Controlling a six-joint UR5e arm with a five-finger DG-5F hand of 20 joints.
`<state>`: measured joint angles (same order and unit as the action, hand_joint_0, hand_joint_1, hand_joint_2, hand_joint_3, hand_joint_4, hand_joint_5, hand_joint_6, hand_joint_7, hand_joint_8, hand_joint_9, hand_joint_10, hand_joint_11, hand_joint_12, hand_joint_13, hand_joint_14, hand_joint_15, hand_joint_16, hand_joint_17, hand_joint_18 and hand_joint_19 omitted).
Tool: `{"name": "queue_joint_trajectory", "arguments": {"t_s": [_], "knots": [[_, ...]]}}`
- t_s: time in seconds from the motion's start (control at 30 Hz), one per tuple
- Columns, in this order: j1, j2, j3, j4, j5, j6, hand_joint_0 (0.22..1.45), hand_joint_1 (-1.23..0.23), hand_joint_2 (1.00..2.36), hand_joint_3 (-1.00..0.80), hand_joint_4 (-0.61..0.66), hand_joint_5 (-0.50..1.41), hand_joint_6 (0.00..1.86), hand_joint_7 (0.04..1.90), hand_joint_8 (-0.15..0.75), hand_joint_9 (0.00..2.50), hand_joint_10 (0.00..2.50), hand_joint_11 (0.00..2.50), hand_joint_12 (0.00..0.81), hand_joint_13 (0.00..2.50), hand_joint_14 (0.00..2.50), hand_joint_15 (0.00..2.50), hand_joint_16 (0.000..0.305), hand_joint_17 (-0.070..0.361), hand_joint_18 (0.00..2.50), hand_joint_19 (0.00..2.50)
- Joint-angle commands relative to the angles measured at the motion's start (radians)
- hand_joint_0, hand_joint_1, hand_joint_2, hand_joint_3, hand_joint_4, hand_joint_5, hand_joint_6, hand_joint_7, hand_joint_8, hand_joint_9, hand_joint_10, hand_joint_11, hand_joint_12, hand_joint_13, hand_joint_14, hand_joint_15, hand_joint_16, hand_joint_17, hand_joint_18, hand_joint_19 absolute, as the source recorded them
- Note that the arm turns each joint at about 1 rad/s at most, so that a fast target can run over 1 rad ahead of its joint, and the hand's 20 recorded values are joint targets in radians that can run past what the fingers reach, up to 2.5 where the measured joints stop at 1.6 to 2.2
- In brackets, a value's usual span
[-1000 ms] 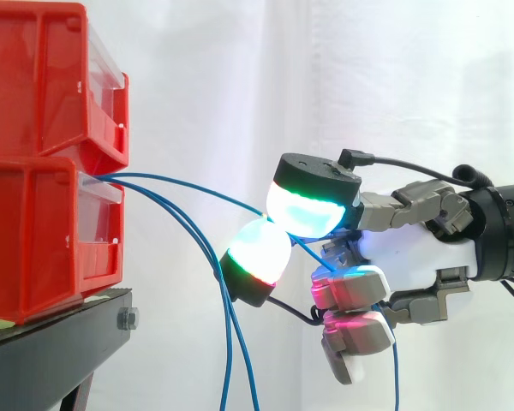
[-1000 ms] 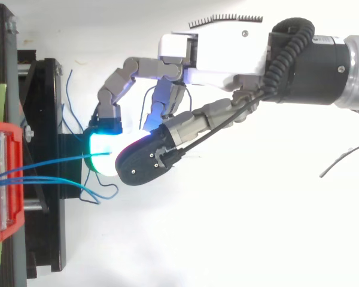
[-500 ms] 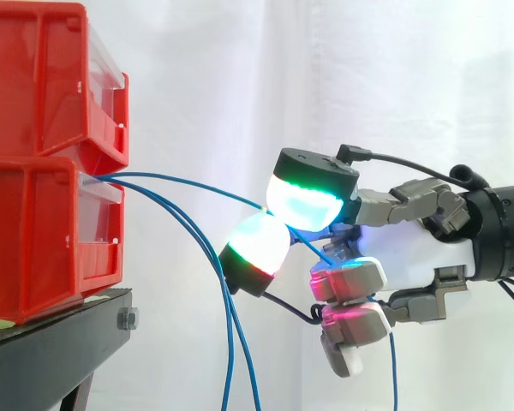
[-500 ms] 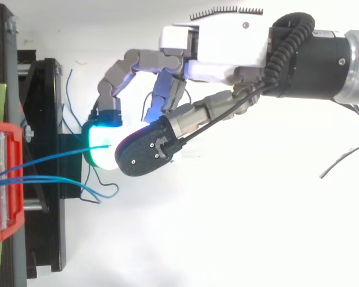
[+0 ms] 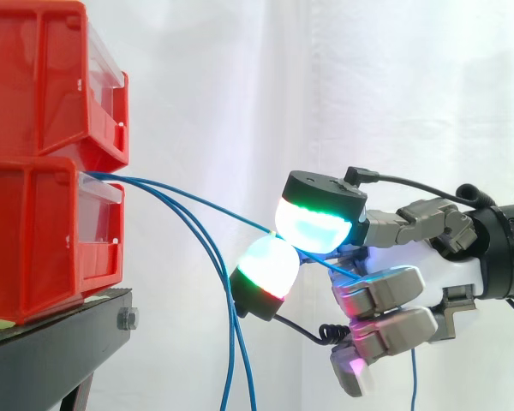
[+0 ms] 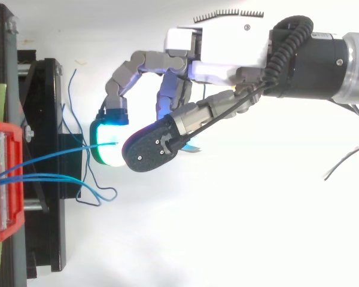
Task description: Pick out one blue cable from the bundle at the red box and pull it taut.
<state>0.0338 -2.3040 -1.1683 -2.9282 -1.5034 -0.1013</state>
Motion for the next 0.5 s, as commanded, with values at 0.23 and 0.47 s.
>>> {"name": "queue_joint_trajectory", "arguments": {"t_s": [0.23, 0.47], "knots": [[0.0, 0.0, -0.002, 0.001, 0.0, 0.029, 0.85, -0.73, 1.01, -0.37, -0.26, -0.17, 1.02, 0.89, 0.255, 1.36, 1.22, 1.08, 0.28, 1.26, 1.93, 0.94, 0.032, 0.071, 1.15, 1.28], [0.0, 0.0, -0.002, 0.001, 0.0, 0.029, 0.84, -0.73, 1.01, -0.36, -0.26, -0.17, 1.02, 0.88, 0.253, 1.35, 1.32, 1.05, 0.287, 1.19, 2.33, 0.85, 0.032, 0.071, 1.17, 1.34]]}}
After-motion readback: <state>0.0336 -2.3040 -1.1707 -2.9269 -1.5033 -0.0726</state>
